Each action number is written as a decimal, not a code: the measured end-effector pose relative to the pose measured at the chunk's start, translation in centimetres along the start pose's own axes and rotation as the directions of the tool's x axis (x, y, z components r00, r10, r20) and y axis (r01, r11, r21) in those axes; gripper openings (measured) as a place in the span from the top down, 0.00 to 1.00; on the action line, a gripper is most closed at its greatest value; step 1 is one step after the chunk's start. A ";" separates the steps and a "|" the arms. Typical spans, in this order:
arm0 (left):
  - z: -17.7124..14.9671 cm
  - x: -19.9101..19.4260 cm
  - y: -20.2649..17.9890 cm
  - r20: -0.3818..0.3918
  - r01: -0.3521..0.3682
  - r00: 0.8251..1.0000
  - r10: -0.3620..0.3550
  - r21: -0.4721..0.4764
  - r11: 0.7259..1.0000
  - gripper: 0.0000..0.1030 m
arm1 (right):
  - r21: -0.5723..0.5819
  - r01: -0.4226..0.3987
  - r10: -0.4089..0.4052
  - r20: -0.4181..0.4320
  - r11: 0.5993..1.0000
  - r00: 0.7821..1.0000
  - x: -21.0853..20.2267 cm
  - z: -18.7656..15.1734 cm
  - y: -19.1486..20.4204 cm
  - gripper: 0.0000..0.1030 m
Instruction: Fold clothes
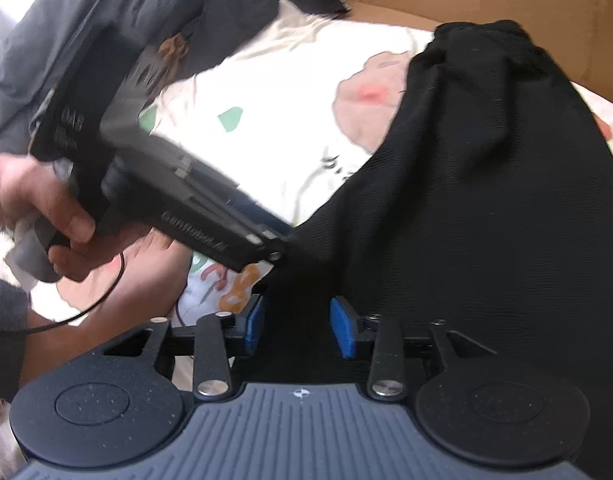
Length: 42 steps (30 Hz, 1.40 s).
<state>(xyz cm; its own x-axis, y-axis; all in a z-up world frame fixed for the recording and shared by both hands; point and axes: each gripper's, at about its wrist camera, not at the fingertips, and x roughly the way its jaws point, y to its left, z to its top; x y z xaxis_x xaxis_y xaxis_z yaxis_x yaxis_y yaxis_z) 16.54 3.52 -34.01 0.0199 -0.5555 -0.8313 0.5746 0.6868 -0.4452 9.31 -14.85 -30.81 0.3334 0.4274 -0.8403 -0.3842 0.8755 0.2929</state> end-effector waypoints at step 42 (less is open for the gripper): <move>-0.8 0.9 0.1 0.034 -0.033 0.999 0.032 0.037 0.999 0.94 | 0.177 -0.014 0.016 -0.009 0.984 1.000 -2.5 -2.5 -5.1 0.73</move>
<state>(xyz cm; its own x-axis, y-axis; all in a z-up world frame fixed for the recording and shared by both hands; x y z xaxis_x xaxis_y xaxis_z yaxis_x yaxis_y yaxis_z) 15.91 3.46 -35.10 0.0658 -0.5488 -0.8334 0.6037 0.6869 -0.4046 8.33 -20.97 -31.36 0.3192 0.4393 -0.8397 -0.2304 0.8955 0.3809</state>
